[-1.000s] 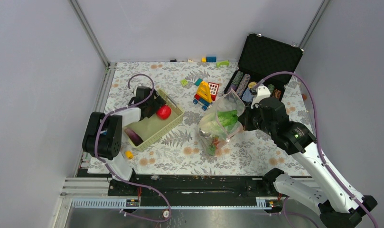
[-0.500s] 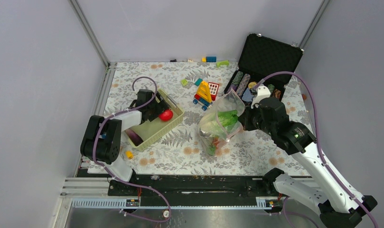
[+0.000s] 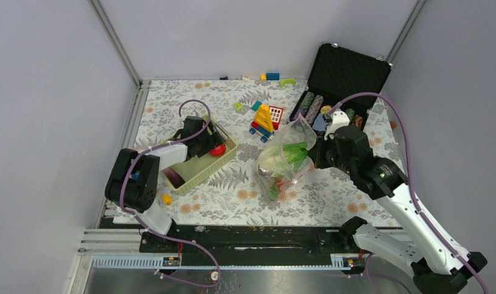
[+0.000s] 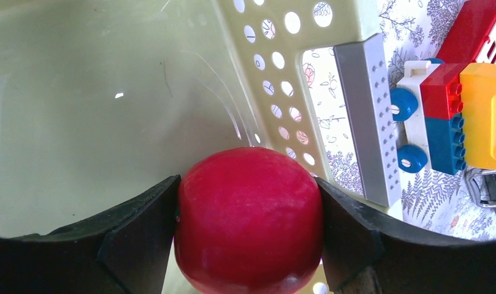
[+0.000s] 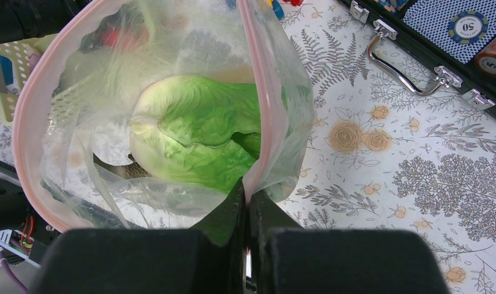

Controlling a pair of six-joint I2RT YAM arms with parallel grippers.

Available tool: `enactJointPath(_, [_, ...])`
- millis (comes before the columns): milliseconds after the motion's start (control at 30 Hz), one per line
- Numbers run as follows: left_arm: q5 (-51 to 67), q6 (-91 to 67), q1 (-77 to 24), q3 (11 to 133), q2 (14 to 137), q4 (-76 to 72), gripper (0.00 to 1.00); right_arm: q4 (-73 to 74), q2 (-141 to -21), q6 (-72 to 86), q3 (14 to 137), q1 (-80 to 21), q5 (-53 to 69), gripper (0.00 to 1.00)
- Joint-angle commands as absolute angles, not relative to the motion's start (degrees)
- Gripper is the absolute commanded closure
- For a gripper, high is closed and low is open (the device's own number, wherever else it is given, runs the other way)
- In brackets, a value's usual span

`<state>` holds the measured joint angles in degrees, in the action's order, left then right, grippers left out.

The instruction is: Place the food in the zip-top bag and seal the zipper

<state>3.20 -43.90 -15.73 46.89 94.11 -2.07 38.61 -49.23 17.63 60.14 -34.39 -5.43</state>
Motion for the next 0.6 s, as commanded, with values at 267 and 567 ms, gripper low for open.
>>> enactJointPath(267, [-2.4,-40.4,-15.9,49.8,77.9,4.8,0.63,36.7,-48.8,18.5,61.5,-34.5,-5.2,1.00])
enactJointPath(567, [6.5,-39.5,-16.3,50.6,64.2,1.6,0.66,41.9,-53.4,23.5,68.7,-34.5,-0.6,1.00])
